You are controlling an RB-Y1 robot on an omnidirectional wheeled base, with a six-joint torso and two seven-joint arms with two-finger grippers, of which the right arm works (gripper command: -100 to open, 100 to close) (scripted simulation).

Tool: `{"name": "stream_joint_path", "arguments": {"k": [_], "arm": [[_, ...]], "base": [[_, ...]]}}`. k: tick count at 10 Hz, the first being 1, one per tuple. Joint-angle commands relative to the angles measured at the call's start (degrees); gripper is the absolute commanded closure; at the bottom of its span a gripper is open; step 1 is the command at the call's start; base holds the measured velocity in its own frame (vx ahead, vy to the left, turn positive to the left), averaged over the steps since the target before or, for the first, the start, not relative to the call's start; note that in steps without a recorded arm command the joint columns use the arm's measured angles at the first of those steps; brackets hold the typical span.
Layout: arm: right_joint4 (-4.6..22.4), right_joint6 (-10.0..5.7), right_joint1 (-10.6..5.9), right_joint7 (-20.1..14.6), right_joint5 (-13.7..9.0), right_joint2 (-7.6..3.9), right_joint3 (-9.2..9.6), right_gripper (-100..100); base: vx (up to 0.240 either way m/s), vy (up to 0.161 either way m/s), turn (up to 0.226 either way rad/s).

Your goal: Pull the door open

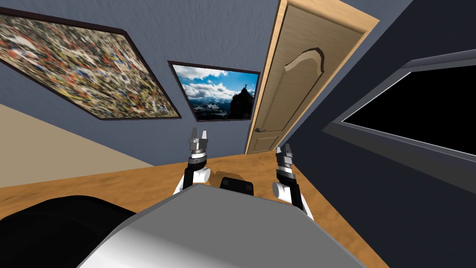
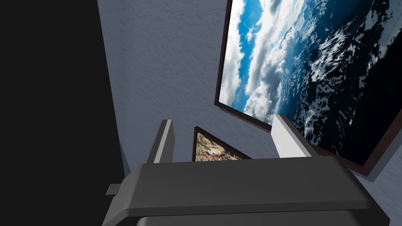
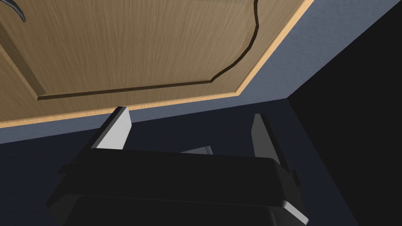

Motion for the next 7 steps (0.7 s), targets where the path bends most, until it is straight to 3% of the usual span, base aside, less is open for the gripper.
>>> {"name": "stream_joint_path", "arguments": {"k": [1, 3, 7], "arm": [[2.9, -0.72, -0.95, -0.7, -0.1, -0.78, 0.07, -100], [5.0, -1.19, -1.69, -1.3, -0.1, -1.35, 0.08, -100], [11.8, -2.71, -4.11, -3.0, -0.4, -3.20, 0.12, -100]], "base": [[0.070, -0.034, 0.122], [0.075, -0.048, 0.103], [0.056, -0.044, 0.095]]}}
